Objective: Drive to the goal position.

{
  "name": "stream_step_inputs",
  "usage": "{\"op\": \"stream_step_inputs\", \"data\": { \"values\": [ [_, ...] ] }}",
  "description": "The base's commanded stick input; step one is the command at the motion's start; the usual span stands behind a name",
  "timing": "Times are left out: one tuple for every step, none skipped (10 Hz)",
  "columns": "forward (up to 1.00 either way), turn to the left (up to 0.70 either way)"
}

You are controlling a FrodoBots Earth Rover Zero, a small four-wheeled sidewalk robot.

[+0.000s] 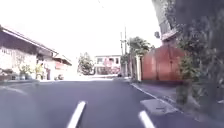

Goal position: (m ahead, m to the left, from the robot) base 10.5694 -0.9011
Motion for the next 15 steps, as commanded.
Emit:
{"op": "stream_step_inputs", "data": {
  "values": [
    [0.85, 0.00],
    [0.85, 0.00],
    [0.85, 0.00],
    [0.85, 0.00],
    [0.85, 0.00],
    [0.85, 0.00],
    [0.85, 0.00],
    [0.85, 0.00],
    [0.85, 0.00],
    [0.85, 0.00],
    [0.85, 0.00],
    [0.85, 0.00],
    [0.85, 0.00],
    [0.85, 0.00],
    [0.85, 0.00]
  ]
}}
